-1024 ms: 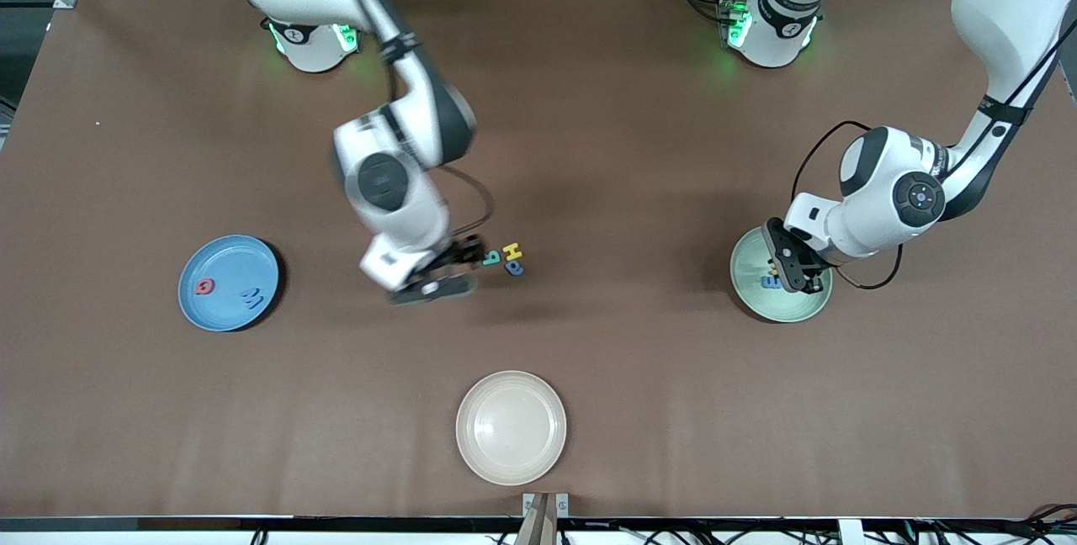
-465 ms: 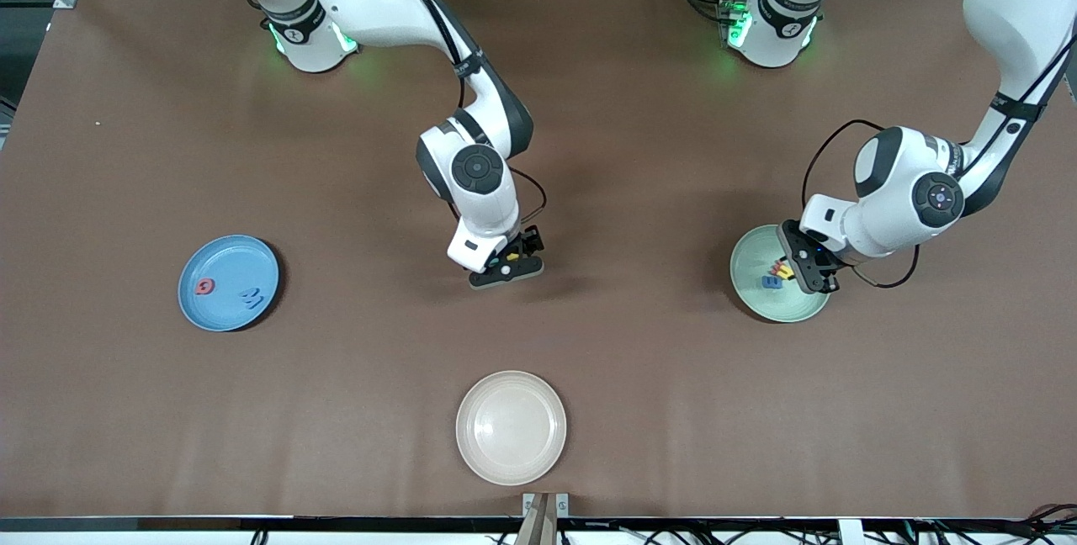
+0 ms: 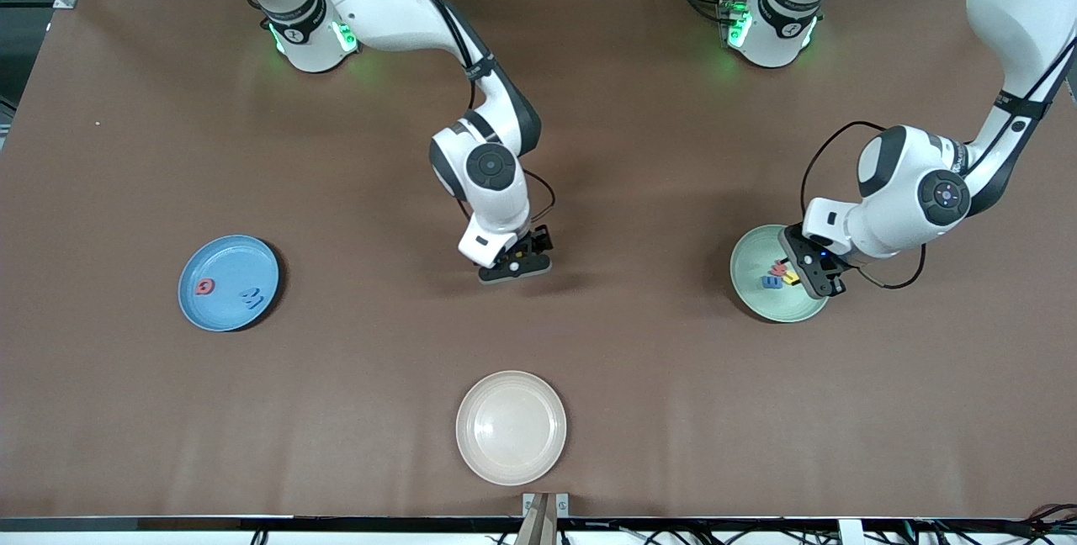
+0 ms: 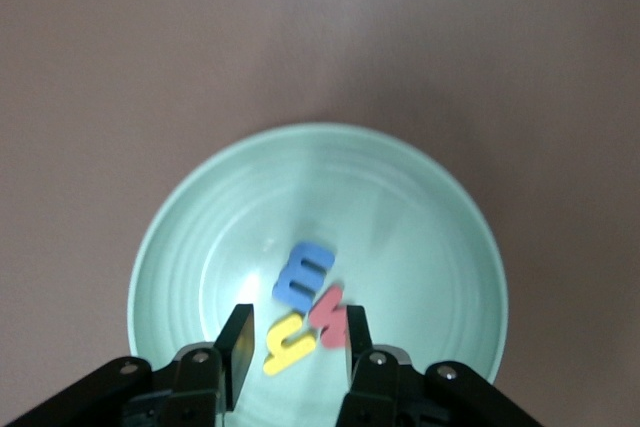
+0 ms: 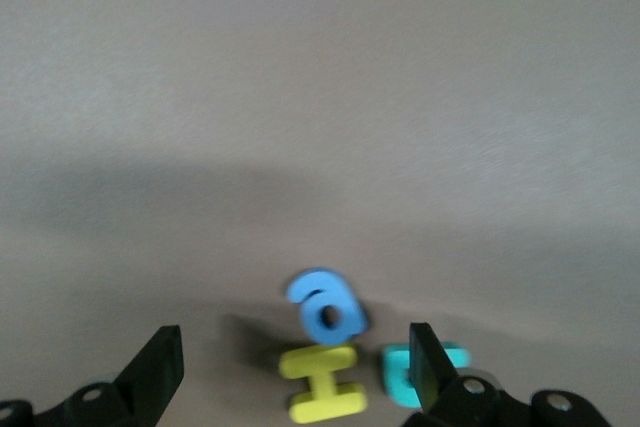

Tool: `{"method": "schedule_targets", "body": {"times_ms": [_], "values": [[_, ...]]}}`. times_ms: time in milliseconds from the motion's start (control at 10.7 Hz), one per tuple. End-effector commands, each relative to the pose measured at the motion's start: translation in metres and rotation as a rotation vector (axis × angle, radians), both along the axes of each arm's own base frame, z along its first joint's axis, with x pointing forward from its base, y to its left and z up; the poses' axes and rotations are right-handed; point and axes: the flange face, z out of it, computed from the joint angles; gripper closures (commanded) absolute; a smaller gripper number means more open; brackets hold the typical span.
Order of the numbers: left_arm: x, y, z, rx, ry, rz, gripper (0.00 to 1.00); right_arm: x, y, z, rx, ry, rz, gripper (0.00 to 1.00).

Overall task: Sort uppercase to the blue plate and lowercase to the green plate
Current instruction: 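Release the h on the green plate while the right gripper reaches letters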

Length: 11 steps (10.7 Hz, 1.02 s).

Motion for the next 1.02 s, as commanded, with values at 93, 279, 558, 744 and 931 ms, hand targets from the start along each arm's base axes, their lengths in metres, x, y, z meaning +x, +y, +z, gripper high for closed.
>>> {"method": "schedule_targets", "body": {"times_ms": [93,279,558,744,931], "values": [[0.002,-0.027,0.049,0.037,0.012,0.223,0.55,-0.003,0.011,-0.011,0.02,-0.012,-0.038,0.0],[0.01,-0.039,0.083,0.062,0.025,0.319,0.5,-0.004,0.007,-0.016,0.01,-0.002,-0.041,0.0],[0.015,-0.045,0.098,0.068,0.036,0.361,0.49,-0.009,0.003,-0.022,0.003,0.018,-0.043,0.0],[0.014,-0.051,0.103,0.067,0.037,0.391,0.49,-0.012,0.0,-0.023,-0.005,0.03,-0.045,0.0],[0.012,-0.066,0.118,0.081,0.063,0.472,0.47,-0.018,-0.002,-0.024,-0.008,0.044,-0.042,0.0]]}}
